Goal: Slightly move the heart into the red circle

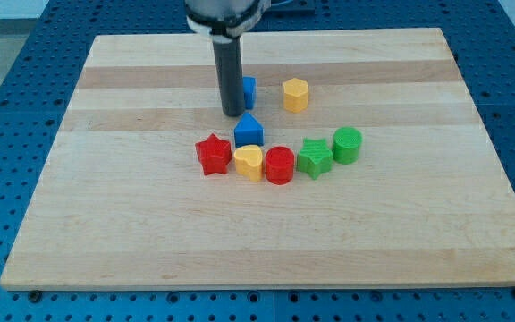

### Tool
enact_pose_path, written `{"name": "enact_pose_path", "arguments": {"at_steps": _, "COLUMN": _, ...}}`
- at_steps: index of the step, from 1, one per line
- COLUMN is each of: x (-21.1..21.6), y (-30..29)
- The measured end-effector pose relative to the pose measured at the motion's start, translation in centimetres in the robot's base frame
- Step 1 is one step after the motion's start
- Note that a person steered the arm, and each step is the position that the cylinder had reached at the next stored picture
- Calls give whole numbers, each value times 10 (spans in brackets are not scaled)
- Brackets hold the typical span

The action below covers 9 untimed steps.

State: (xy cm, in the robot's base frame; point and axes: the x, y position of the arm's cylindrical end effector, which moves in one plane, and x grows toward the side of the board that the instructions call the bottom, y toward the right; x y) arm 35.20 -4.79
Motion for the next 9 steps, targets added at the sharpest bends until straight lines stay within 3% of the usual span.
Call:
{"name": "enact_pose_path", "arguments": {"at_steps": 1, "x": -48, "y": 27}}
{"name": "enact_pose_path", "arguments": {"at_steps": 3, "x": -51, "y": 22}}
{"name": "enact_pose_path", "arguments": {"at_steps": 5, "x": 21, "y": -65}}
{"name": "enact_pose_path", "arguments": {"at_steps": 6, "x": 54, "y": -77}}
{"name": "enact_pose_path", "arguments": {"at_steps": 9, "x": 67, "y": -14}}
